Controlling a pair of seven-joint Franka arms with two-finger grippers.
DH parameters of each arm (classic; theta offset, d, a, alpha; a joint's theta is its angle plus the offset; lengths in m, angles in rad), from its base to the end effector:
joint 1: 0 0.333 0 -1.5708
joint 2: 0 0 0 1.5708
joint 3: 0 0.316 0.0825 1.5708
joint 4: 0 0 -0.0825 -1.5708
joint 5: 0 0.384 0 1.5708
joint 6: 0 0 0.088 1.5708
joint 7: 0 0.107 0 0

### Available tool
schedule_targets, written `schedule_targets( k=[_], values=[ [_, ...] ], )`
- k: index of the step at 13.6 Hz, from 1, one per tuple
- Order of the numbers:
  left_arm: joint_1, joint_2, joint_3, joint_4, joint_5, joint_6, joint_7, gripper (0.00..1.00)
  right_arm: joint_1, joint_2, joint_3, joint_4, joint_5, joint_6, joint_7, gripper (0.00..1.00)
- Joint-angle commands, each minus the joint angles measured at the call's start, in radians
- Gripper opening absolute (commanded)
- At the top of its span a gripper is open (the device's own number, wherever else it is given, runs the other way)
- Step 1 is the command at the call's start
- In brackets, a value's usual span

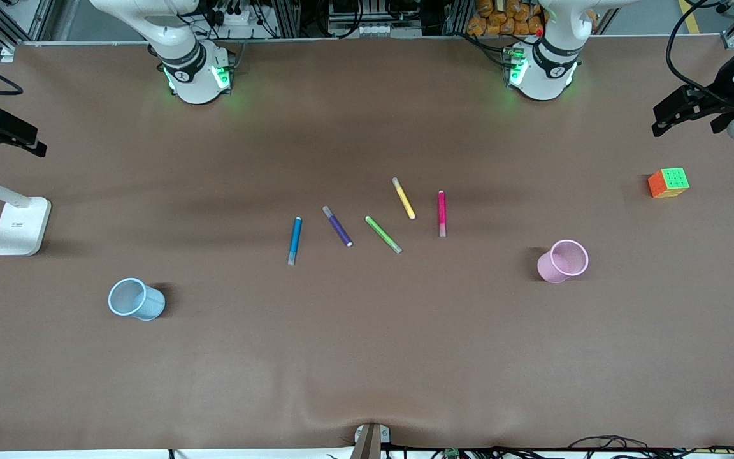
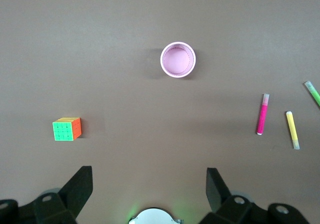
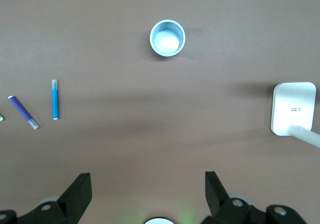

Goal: Place pink and blue markers in matching cups

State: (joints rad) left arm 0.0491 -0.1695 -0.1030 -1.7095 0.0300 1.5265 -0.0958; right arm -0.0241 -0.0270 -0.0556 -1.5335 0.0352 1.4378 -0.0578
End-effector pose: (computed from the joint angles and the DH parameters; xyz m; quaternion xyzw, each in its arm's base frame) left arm 0.4953 -0.0281 0.6441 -0.9994 -0.0223 0.0054 0.0241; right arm 0.5309 -0.0387 0.6454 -0.9992 0.0092 0.0330 0.0206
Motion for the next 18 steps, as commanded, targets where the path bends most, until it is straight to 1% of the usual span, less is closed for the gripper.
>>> schedule_targets(
  k=[1, 5, 9, 13, 15, 18],
  values=[
    [0.008, 0.001, -0.006, 0.005, 0.018, -0.011, 0.022, 1.0, -0.02, -0.001, 0.01, 0.009, -0.003, -0.002, -0.014, 1.0],
    [0.008, 0.013, -0.006, 0.011, 0.018, -0.011, 0.028, 1.0, -0.02, -0.001, 0.011, 0.01, -0.003, -0.011, -0.013, 1.0],
    [0.005, 0.038, -0.007, 0.051, 0.015, -0.035, 0.027, 1.0, -0.017, 0.004, 0.011, 0.01, -0.003, -0.011, -0.008, 1.0],
    [0.0, 0.051, -0.009, 0.051, 0.015, -0.055, 0.027, 1.0, -0.023, 0.01, 0.011, 0.012, 0.006, -0.004, -0.01, 1.0],
    [-0.003, 0.076, -0.014, 0.053, 0.002, -0.083, 0.027, 1.0, -0.025, 0.028, 0.011, 0.033, 0.008, -0.004, -0.007, 1.0],
    [-0.006, 0.105, -0.015, 0.053, -0.01, -0.1, 0.016, 1.0, -0.025, 0.033, 0.011, 0.035, 0.009, -0.005, -0.004, 1.0]
  ],
)
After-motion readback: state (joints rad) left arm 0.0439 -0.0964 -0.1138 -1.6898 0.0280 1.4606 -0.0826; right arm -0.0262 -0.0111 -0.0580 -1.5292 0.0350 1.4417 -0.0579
